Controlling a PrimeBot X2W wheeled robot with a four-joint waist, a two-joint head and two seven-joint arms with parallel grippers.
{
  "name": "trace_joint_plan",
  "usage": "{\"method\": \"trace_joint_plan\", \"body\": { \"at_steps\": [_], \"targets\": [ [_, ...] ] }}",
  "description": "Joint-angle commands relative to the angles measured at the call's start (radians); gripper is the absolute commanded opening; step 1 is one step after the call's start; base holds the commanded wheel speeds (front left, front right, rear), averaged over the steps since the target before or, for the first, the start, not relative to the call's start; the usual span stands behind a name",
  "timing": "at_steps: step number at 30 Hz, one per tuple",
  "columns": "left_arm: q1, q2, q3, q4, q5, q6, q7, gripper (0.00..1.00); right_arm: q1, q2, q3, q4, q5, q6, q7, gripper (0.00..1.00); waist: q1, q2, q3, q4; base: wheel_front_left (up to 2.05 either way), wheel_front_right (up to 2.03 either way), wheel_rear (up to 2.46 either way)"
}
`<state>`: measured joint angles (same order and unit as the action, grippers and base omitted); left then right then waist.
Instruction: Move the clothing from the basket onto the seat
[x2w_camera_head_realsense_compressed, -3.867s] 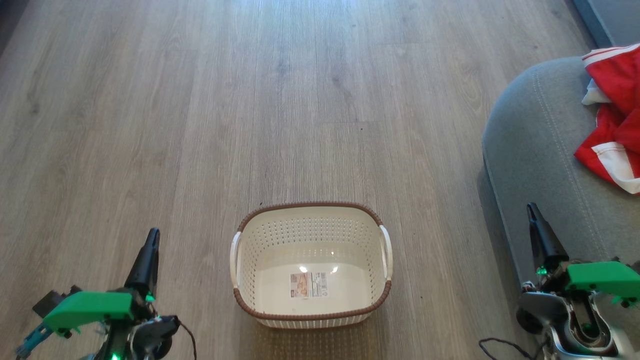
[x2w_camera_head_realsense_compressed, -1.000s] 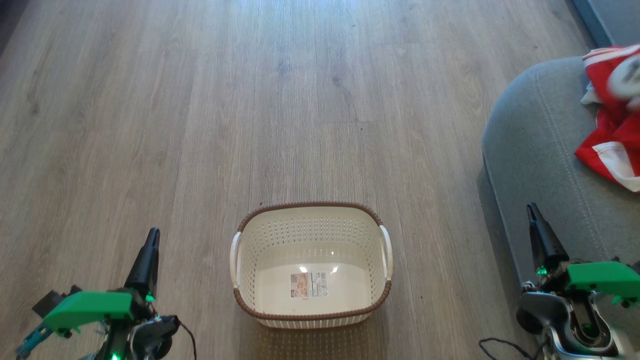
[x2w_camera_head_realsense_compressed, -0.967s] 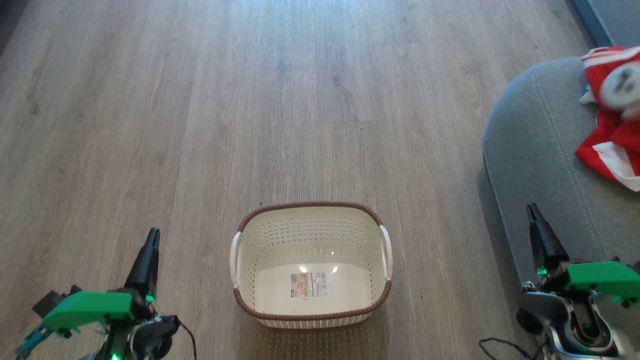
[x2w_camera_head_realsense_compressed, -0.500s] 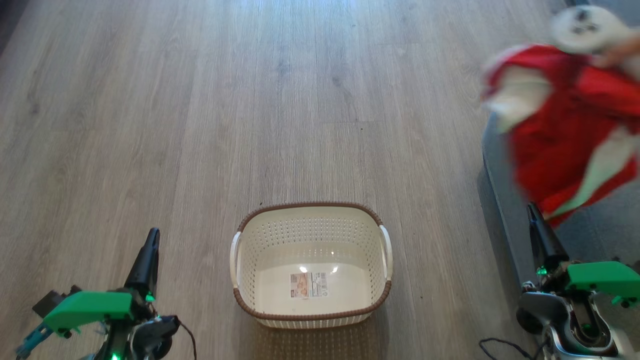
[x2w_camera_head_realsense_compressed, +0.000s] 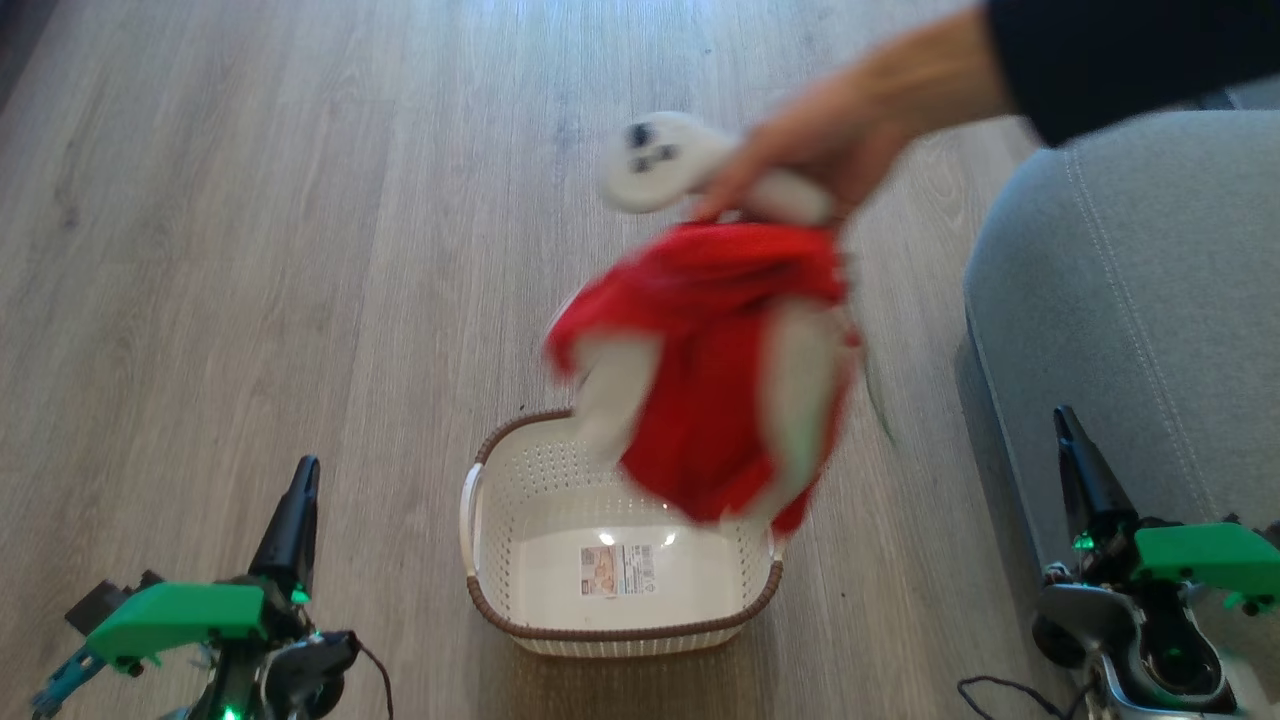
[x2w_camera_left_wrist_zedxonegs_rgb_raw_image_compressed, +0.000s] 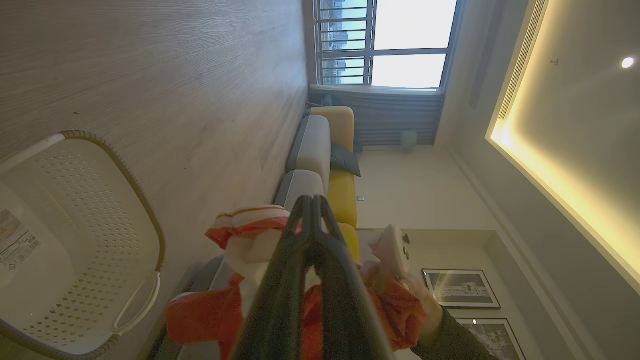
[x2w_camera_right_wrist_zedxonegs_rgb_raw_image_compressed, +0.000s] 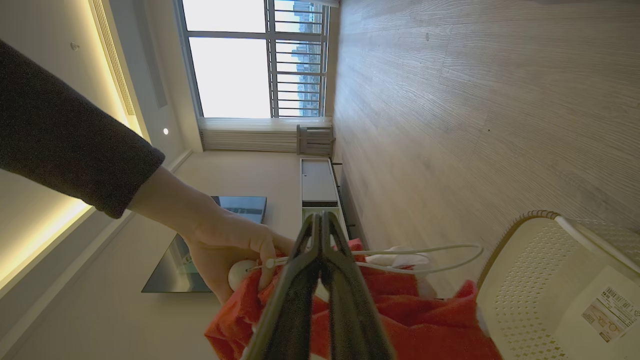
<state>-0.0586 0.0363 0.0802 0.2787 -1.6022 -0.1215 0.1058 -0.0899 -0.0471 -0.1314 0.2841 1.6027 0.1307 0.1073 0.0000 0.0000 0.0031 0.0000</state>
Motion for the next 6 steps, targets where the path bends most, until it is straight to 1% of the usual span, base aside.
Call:
{"method": "trace_joint_plan", "body": {
  "at_steps": [1,6],
  "targets": [
    [-0.049,0.014,0.033,-0.034,-0.007,-0.009,0.007,0.00,-0.018,-0.003,0.018,-0.039,0.006,0.000,0.006,0.00,0.0000,0.0000,0.000,0.000,0.00,0.00,0.00],
    [-0.049,0.014,0.033,-0.034,-0.007,-0.009,0.007,0.00,-0.018,-0.003,0.018,-0.039,0.006,0.000,0.006,0.00,0.0000,0.0000,0.000,0.000,0.00,0.00,0.00]
  ]
}}
